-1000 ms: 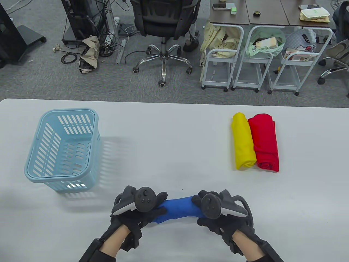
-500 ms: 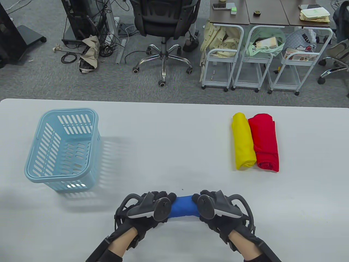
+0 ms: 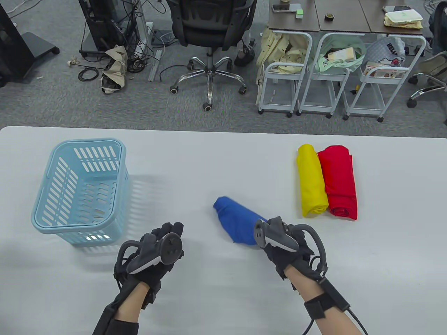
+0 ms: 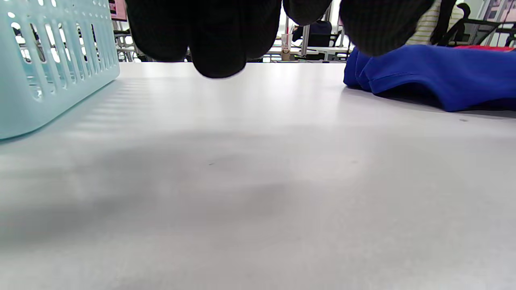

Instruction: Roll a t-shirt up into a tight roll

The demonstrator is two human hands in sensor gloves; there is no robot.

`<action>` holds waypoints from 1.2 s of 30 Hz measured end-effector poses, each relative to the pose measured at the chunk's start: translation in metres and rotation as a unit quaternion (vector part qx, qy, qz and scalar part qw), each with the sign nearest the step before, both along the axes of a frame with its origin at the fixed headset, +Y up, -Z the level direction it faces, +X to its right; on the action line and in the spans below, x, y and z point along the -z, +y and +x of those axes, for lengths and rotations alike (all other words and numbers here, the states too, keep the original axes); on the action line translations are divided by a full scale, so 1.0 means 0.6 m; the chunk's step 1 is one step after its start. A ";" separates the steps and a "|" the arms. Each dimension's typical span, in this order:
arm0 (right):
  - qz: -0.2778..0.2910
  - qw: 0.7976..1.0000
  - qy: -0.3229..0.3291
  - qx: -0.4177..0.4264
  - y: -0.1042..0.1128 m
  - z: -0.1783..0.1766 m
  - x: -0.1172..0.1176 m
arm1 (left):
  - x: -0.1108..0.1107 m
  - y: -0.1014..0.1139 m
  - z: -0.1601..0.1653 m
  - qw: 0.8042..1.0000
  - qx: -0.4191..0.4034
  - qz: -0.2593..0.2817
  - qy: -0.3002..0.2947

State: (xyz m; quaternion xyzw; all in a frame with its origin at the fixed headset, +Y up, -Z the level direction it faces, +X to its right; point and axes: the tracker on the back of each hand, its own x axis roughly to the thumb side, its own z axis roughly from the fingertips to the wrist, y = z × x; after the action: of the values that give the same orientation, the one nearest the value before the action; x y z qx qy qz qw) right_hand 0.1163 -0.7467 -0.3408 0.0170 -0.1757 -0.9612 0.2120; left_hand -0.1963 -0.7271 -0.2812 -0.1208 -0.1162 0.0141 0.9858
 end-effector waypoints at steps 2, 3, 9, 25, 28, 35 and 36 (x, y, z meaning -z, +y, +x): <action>0.017 0.995 -0.034 -0.091 -0.007 -0.004 0.040 | -0.001 0.002 -0.001 1.000 -0.012 -0.005 0.002; 0.020 0.991 -0.055 -0.117 -0.009 -0.006 0.062 | -0.001 0.002 0.000 1.000 -0.008 -0.003 0.000; 0.016 0.979 -0.131 -0.154 -0.012 -0.003 0.136 | -0.003 0.002 0.000 1.000 0.004 -0.003 0.000; 0.067 0.987 -0.120 0.082 0.104 0.084 0.015 | -0.001 -0.005 0.009 0.999 -0.020 -0.023 -0.012; 0.077 0.983 -0.088 0.142 0.112 0.107 -0.054 | -0.003 0.000 0.020 0.999 -0.026 -0.010 -0.017; 0.073 0.973 -0.067 0.210 0.088 0.156 -0.122 | -0.006 0.026 0.074 0.999 -0.021 0.047 -0.014; 0.071 0.973 -0.064 0.210 0.081 0.162 -0.123 | -0.009 0.031 0.083 0.998 -0.013 0.060 -0.009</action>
State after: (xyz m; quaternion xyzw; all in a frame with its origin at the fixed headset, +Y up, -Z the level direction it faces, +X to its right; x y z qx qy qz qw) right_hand 0.2136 -0.6978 -0.2670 0.0561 -0.1196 -0.9912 -0.0079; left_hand -0.1464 -0.7085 -0.2760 -0.0604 -0.1270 0.0189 0.9899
